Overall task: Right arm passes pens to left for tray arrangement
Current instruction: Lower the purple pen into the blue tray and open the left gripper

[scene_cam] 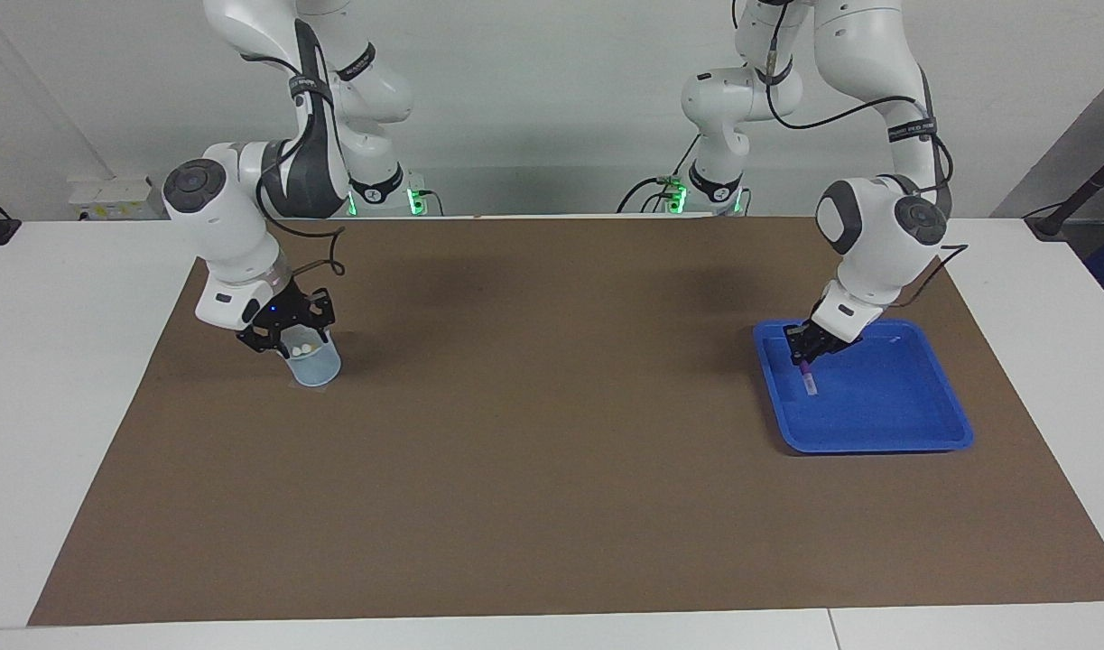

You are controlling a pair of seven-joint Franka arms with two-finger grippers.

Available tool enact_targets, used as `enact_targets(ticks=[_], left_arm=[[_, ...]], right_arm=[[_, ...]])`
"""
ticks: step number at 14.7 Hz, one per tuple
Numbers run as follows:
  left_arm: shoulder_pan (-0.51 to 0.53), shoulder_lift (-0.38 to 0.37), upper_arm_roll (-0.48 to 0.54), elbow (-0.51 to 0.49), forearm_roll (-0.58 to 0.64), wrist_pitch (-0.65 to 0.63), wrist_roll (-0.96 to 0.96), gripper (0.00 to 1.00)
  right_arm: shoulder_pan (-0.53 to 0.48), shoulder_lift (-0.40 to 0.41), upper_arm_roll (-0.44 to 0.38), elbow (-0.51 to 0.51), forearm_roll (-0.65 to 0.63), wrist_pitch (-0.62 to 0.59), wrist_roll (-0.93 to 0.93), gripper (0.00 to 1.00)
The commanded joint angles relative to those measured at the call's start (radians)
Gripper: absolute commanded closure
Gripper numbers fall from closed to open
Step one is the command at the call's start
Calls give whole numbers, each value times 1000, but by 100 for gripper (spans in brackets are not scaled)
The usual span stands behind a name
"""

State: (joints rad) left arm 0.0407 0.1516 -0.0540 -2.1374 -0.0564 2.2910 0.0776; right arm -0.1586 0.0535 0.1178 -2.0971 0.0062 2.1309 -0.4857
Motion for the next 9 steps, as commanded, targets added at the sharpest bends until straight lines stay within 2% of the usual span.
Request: enact_targets(ticks=[1, 5, 9], left_arm=[[22, 48, -7, 22, 41, 44, 7, 100], [22, 74, -7, 2, 47, 100, 7, 100], [22, 80, -7, -15, 47, 136, 7, 100]], right_arm=[[-22, 8, 14, -8, -22, 24, -4, 38], [-16, 8, 14, -8, -22, 21, -7, 59], [-24, 8, 14, 0, -22, 1, -7, 96]])
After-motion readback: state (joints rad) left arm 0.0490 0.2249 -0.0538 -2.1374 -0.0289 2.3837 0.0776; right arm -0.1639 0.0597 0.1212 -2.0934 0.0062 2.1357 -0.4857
